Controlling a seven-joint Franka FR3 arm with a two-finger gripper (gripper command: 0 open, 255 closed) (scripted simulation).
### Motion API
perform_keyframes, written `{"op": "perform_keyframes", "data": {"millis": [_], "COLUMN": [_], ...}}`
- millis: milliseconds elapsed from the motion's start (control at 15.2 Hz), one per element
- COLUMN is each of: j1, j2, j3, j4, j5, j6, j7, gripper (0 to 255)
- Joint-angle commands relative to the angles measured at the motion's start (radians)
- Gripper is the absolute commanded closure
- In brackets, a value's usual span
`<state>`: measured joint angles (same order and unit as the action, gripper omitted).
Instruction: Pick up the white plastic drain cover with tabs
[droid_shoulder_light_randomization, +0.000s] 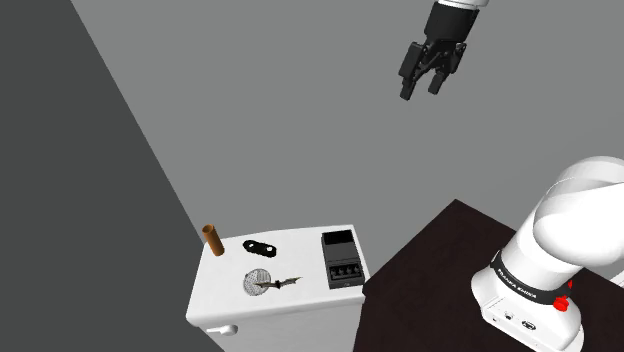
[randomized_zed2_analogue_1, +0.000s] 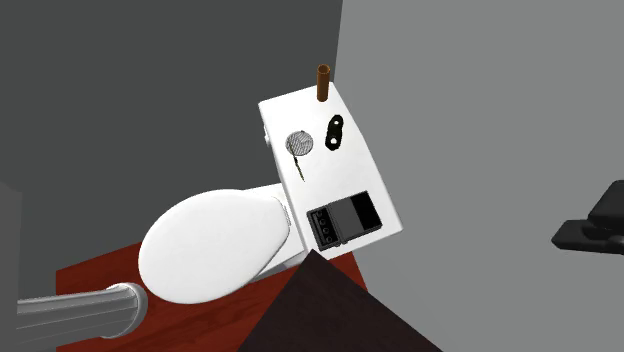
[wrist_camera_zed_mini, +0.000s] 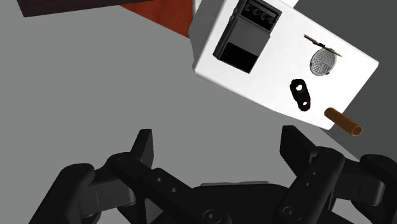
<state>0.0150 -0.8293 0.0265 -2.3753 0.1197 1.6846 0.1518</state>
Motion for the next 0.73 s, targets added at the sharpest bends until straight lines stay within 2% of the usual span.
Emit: {"op": "perform_keyframes", "data": {"millis": [0,660], "j1": [0.000,0.030], "j2": [0.000,0.123], "j3": [0.000,0.219], "j4": [0.000,-0.128], "j5": [0.000,0.101], "j6": [0.000,0.248], "j7": [0.000,0.240], "gripper": [0,0]}}
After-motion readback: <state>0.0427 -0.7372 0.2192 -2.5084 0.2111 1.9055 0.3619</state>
